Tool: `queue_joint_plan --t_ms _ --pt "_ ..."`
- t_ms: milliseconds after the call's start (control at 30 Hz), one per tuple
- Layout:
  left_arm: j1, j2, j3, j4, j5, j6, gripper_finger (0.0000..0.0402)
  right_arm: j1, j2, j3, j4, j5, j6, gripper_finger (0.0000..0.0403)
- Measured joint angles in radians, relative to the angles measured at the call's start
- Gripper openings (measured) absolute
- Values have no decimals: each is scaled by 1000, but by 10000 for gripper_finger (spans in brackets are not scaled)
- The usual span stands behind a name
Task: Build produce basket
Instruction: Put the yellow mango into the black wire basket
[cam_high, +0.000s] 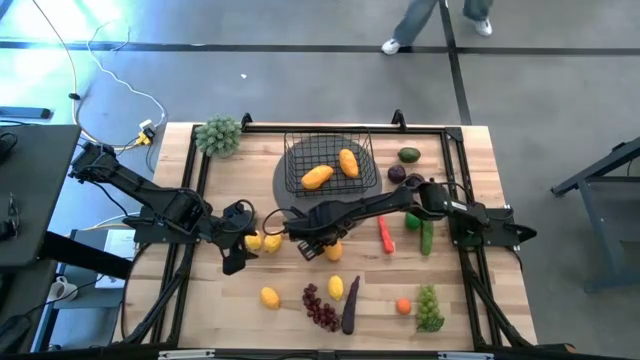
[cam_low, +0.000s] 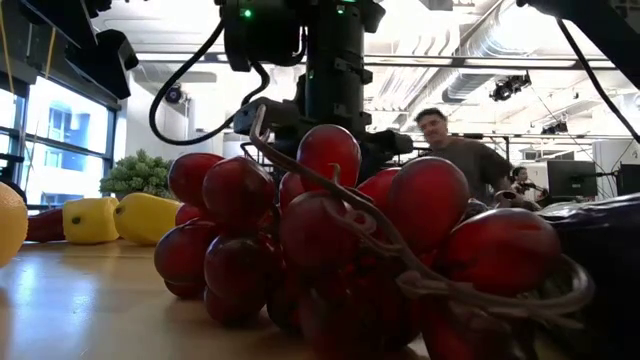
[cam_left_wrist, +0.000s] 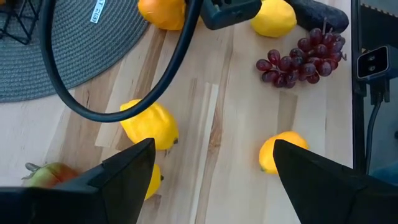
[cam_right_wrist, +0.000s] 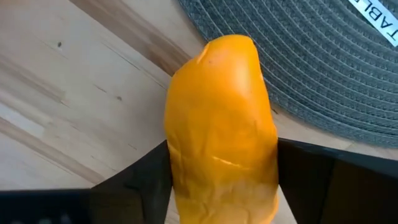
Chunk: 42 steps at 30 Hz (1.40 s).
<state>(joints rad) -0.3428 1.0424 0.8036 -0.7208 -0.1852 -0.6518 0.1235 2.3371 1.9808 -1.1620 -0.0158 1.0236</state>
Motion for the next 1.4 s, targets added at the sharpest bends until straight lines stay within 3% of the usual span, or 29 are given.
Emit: queue_joint_plan --t_ms 333,667,967,1200,1400 --pt "0 0 0 -29 -28 0 314 1 -36 0 -28 -25 -64 190" --pt "24 0 0 -110 -62 -1 314 -5 -181 0 -49 68 -63 190" --pt "71 0 0 -113 -65 -105 314 -41 -312 0 11 148 -121 190" --pt "137 0 0 -85 -81 -134 314 -153 -385 1 15 267 -207 190" --pt "221 0 0 -71 -122 -134 314 -287 -390 1 11 275 -353 199"
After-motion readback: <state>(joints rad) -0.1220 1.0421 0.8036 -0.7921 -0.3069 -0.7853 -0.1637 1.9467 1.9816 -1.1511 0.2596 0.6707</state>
